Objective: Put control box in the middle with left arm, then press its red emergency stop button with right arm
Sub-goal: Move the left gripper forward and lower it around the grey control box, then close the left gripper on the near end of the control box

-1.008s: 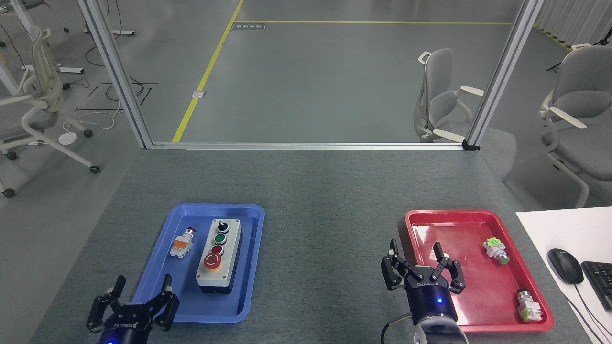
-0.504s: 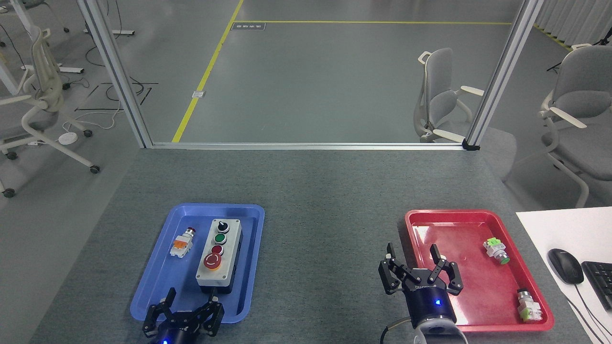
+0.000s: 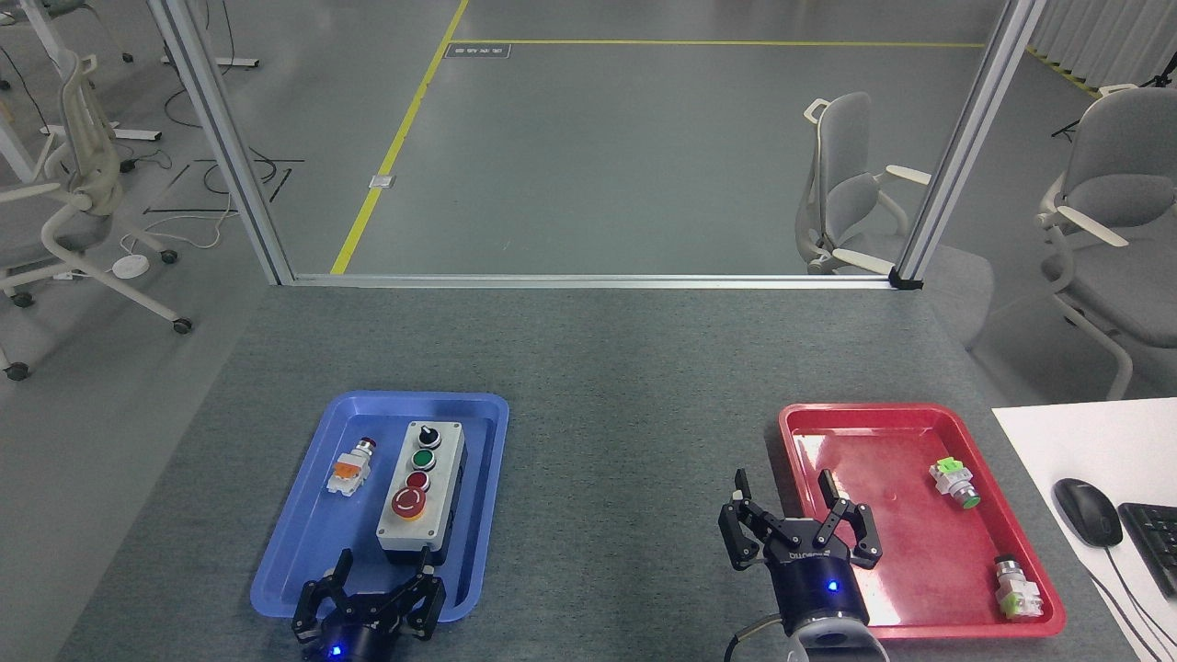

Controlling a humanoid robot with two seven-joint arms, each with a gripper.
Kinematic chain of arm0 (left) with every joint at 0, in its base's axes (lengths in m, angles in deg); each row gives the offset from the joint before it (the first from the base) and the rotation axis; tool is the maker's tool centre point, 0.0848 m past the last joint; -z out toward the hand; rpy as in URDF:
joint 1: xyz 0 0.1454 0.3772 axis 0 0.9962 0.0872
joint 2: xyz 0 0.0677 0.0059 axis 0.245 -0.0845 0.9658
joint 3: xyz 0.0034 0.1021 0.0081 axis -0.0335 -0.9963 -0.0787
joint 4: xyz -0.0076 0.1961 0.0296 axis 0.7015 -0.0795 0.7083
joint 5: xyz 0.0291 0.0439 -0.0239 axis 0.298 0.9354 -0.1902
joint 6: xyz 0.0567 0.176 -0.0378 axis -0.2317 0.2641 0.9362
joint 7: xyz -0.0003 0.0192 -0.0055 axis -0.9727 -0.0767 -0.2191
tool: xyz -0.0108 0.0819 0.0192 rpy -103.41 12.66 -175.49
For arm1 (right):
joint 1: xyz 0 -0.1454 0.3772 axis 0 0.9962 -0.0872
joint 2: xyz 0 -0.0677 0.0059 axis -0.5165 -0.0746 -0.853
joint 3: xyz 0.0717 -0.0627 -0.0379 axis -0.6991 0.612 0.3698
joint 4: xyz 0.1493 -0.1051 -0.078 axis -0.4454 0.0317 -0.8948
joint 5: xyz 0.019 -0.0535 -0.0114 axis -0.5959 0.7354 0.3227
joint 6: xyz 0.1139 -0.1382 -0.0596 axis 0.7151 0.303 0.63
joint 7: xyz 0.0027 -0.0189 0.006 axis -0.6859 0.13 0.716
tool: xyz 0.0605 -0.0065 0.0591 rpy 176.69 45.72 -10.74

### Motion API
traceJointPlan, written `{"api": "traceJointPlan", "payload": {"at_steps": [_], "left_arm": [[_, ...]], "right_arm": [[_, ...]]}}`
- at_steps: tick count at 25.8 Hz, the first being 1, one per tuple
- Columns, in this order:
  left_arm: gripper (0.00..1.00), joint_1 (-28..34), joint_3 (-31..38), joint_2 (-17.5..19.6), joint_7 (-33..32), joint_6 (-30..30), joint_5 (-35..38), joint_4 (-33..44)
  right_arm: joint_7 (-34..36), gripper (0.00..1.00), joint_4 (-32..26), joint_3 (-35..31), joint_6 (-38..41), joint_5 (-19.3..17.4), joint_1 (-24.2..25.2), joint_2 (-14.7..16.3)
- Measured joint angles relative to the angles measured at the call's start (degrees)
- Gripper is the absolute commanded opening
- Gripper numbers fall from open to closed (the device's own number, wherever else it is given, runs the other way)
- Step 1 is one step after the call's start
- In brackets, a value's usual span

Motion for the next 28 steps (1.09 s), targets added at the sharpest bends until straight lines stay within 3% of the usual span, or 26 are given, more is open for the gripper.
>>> {"api": "traceJointPlan", "payload": {"at_steps": [21, 28], "left_arm": [[0.99, -3.67, -0.69, -1.76, -0.57, -0.87, 1.21, -0.75], [0.99, -6.84, -2.18, -2.60, -0.58, -0.92, 1.17, -5.85]], "right_arm": [[1.82, 0.98, 0.49, 0.99, -3.70, -0.06, 0.34, 0.07], [2.61, 0.98, -0.30, 2.06, -6.31, -0.20, 0.73, 2.43]]}}
